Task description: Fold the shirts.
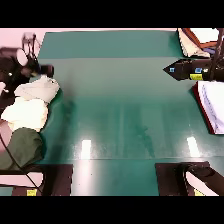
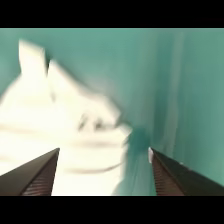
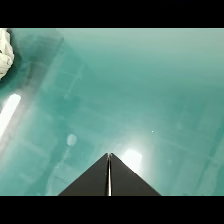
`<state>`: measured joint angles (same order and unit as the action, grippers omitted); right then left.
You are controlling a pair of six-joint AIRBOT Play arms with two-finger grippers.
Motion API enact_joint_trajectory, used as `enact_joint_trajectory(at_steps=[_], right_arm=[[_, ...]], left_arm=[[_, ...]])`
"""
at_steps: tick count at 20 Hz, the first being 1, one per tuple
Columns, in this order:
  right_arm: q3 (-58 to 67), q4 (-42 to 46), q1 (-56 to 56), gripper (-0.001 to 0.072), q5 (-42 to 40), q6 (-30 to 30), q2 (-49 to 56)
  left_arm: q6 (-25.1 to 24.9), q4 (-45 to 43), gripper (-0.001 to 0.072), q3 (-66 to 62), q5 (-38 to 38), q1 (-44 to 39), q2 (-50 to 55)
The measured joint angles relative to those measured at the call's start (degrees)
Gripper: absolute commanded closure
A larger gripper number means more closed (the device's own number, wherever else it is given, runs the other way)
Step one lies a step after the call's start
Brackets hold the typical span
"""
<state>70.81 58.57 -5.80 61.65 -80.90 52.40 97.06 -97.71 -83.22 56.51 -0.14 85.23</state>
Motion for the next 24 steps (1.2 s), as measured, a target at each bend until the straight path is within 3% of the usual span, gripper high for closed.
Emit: enact_joint_trajectory(at_steps=[3,4,5,9,13,18,24], right_arm=[[0.00,0.00,0.00,0.0697,-0.37,0.00,0.00],[0.00,0.00,0.00,0.0696,-0.46,0.00,0.00],[0.00,0.00,0.00,0.0696,-0.52,0.00,0.00],[0.31,-0.04,0.00,0.0697,-1.84,0.00,0.02],[5.20,-0.11,0.00,0.0697,-2.82,0.00,0.02],[15.30,-0.11,0.00,0.0697,-3.10,0.00,0.00],[23.65,0.00,0.00,0.0697,-3.15,0.00,0.00]], left_arm=[[0.37,-0.52,0.0047,3.39,-0.24,1.57,3.34],[0.44,-0.57,0.0318,3.85,-0.44,1.88,3.93],[0.52,-0.81,0.0688,3.96,-0.42,2.14,4.39],[0.35,-1.01,0.0684,1.01,0.52,2.56,2.99],[-0.57,0.20,0.0685,-8.22,0.63,2.60,-5.35],[-6.73,11.39,0.0687,-20.17,1.92,1.97,-19.47],[-10.62,18.78,0.0686,-23.87,5.92,-13.51,-23.04]])
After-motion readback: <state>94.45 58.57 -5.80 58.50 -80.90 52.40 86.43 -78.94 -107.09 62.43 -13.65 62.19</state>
